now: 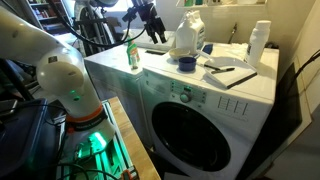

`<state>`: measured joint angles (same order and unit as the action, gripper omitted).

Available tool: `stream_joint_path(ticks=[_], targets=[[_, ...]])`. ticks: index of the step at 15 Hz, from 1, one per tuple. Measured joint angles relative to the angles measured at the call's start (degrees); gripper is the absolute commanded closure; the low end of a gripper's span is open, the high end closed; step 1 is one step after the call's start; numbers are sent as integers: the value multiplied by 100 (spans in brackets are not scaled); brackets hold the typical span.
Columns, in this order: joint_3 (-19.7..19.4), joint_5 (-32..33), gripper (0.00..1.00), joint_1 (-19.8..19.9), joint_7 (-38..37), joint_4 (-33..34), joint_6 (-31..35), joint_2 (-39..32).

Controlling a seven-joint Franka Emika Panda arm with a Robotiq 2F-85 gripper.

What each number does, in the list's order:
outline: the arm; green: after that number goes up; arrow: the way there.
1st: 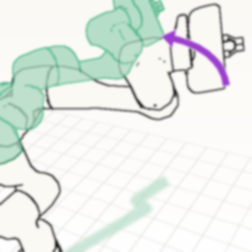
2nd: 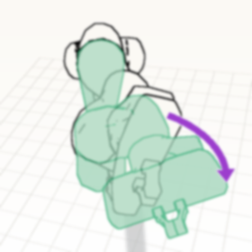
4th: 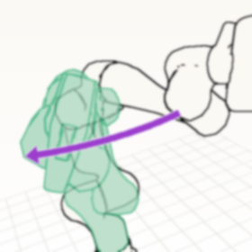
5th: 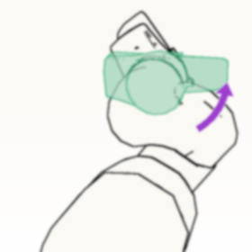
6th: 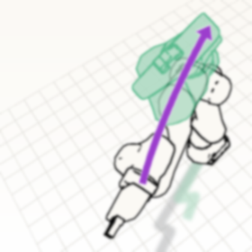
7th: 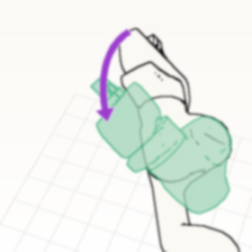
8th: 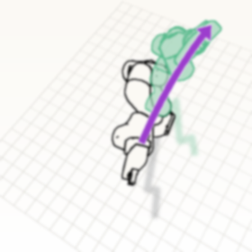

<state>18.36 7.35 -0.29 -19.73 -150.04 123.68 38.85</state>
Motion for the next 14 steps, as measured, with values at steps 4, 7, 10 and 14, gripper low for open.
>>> stream_joint_path(ticks=[4,7,10,14], targets=[[-462,-9,0,254,-133,272,480,-318],[-852,2,0,638,-109,858,650,-988],[-1088,2,0,740,-47,1551,653,-1857],[-1224,-46,0,687,-35,2269,653,-2954]])
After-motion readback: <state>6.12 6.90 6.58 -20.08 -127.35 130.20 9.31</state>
